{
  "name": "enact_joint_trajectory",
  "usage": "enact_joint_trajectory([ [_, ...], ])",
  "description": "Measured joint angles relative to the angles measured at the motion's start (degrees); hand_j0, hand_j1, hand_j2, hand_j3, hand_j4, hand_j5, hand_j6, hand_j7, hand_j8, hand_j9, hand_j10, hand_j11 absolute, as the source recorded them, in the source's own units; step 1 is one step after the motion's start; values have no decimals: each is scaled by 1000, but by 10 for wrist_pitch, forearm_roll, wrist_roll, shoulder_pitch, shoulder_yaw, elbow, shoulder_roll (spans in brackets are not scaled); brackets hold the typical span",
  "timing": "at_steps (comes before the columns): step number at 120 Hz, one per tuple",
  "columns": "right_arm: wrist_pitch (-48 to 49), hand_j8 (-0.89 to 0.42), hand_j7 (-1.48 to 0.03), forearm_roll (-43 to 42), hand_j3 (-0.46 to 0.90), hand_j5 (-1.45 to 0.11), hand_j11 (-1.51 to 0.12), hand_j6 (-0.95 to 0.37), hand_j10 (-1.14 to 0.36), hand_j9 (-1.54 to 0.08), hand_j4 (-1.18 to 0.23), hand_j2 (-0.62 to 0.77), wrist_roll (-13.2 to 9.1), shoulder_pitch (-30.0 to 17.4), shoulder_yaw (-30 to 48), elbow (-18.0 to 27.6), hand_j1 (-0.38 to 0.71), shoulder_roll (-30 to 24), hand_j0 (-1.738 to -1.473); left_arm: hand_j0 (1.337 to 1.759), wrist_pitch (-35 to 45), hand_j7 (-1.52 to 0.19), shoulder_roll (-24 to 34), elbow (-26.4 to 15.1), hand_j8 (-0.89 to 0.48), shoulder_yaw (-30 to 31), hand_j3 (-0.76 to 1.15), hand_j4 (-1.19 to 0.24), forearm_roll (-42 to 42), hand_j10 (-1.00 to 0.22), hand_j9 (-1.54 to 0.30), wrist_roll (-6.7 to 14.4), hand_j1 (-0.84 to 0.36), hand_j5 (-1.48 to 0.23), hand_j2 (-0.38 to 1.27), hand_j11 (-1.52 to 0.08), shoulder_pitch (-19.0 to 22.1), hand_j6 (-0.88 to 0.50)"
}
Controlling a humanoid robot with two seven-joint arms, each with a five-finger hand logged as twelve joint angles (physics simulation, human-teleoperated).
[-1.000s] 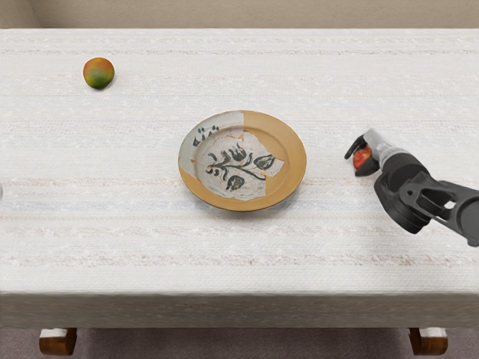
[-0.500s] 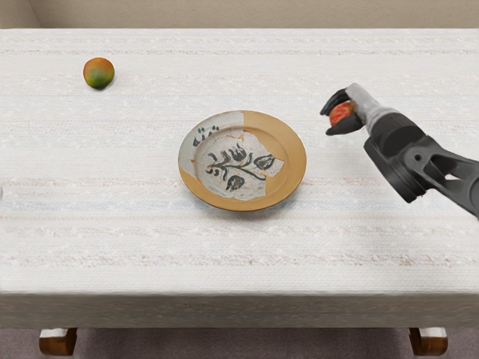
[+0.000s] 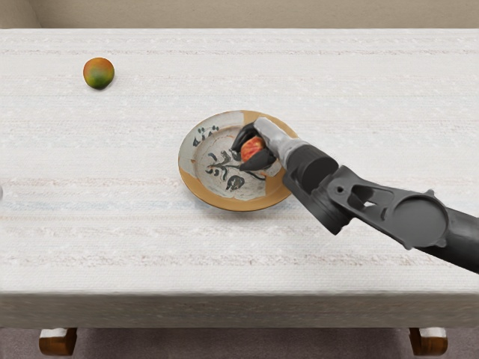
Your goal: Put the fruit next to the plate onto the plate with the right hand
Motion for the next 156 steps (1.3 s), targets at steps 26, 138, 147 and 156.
enact_joint_trajectory([
  [26, 33, -148, -409, 4, 0, -419, -408, -231, -229, -403, -310, -2, 1, -4, 36, 29, -91, -8, -1650, 1658, 0, -11, 0, 0, -9, 0, 0, -8, 0, -8, -11, 0, 339, -11, 2, -11, 0, -9],
  [138, 573, -24, -35, 501, 0, -35, -35, -25, -26, -35, -26, -4, 2, -456, 801, 14, -318, -139, -1658, 1658, -1, -11, 0, 0, -8, -1, 0, -8, -1, -8, -11, 0, 339, -11, 2, -11, -6, -9],
  [147, 573, -24, -34, 508, 0, -34, -34, -24, -25, -34, -25, -4, 2, -469, 819, 10, -319, -141, -1658, 1658, -1, -11, 0, 0, -8, -1, 0, -8, -1, -8, -11, 0, 339, -11, 2, -11, -6, -9],
  [156, 573, -24, -33, 511, 0, -33, -33, -24, -24, -33, -25, -4, 2, -475, 827, 7, -319, -142, -1658, 1658, -1, -11, 0, 0, -8, -1, 0, -9, -1, -8, -11, 0, 339, -11, 2, -11, -6, -9],
])
